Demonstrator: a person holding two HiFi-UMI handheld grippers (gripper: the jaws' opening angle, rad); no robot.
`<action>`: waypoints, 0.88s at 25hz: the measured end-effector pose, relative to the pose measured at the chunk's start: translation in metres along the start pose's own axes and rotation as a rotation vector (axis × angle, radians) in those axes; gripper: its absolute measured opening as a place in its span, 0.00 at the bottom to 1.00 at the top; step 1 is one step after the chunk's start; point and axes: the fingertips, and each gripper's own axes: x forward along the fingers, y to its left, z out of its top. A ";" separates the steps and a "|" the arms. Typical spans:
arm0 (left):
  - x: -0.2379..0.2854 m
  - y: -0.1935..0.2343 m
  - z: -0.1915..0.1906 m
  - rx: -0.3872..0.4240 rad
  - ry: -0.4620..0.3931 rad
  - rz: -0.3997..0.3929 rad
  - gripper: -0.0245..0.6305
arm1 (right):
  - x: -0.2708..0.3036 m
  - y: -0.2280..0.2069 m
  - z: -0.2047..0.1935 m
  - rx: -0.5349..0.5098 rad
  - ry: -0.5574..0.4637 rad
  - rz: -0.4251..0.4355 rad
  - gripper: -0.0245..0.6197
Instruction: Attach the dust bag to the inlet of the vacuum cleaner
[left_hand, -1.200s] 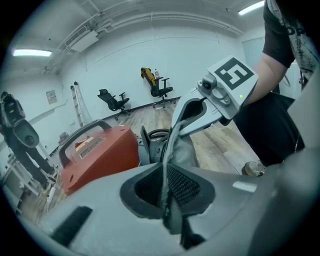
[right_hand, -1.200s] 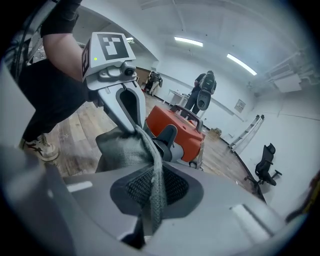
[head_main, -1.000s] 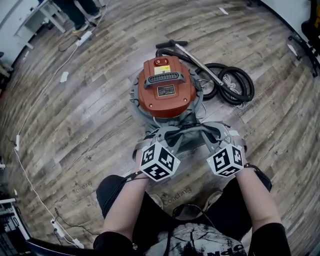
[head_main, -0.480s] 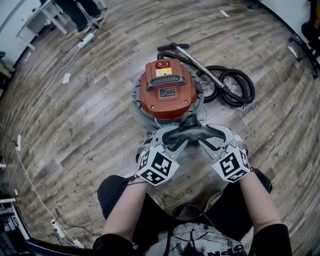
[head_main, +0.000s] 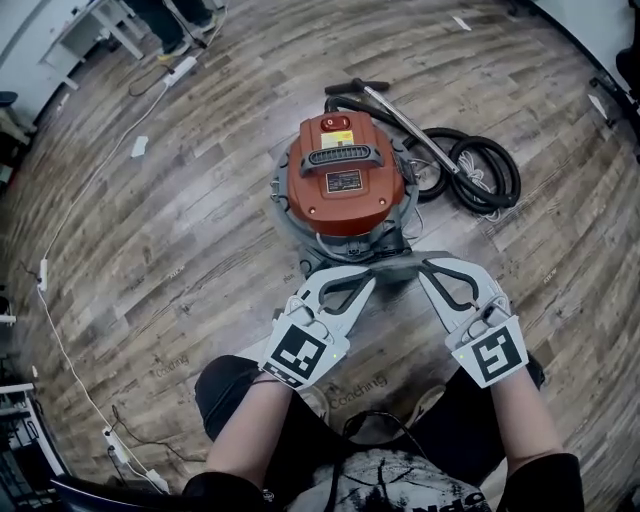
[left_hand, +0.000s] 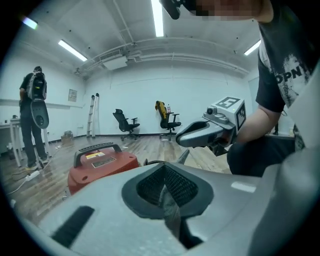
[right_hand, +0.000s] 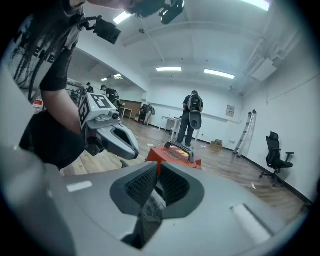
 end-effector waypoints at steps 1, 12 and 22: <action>-0.001 -0.002 0.000 0.012 0.003 -0.009 0.04 | -0.001 0.001 0.004 0.021 -0.024 0.003 0.06; -0.031 0.002 0.010 0.005 -0.011 0.037 0.04 | -0.008 0.008 0.023 0.202 -0.186 0.041 0.05; -0.104 -0.021 0.144 -0.150 0.028 0.024 0.04 | -0.093 -0.003 0.142 0.321 -0.072 0.151 0.05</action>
